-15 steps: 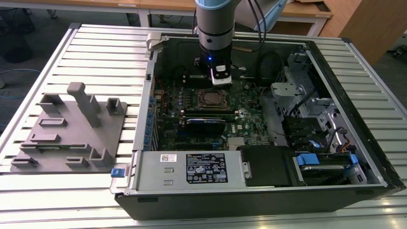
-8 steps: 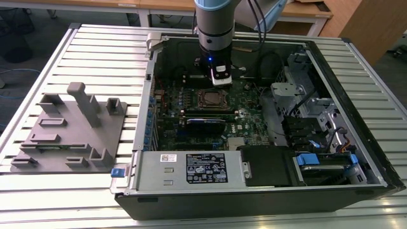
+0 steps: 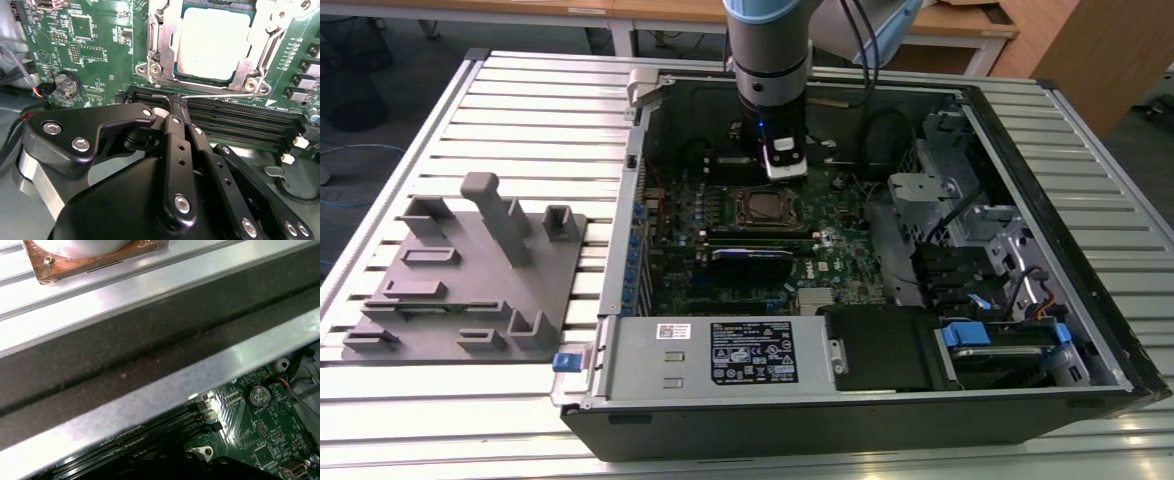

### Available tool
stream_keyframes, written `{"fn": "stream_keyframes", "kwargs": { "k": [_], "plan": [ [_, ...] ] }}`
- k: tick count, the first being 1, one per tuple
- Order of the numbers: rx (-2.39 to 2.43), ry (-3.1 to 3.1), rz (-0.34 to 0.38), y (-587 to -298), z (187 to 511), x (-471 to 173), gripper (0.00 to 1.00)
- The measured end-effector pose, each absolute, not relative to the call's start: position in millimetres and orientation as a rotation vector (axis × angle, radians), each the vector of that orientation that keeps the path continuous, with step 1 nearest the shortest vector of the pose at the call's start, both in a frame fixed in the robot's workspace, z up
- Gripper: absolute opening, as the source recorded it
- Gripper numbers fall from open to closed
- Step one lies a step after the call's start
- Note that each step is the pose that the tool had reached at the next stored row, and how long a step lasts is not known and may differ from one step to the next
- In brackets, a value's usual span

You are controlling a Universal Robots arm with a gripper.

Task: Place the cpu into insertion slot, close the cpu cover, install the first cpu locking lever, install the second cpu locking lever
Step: 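Install the first cpu locking lever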

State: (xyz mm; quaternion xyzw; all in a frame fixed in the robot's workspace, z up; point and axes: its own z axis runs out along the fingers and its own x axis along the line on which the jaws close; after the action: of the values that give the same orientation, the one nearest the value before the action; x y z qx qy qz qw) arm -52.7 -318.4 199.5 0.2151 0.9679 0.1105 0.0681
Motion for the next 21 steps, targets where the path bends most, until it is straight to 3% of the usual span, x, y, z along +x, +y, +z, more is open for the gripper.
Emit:
{"fn": "stream_keyframes", "kwargs": {
  "k": [21],
  "plan": [
    [0.638, 2.889, 0.343, -318, 197, -63, 0.11]
  ]
}}
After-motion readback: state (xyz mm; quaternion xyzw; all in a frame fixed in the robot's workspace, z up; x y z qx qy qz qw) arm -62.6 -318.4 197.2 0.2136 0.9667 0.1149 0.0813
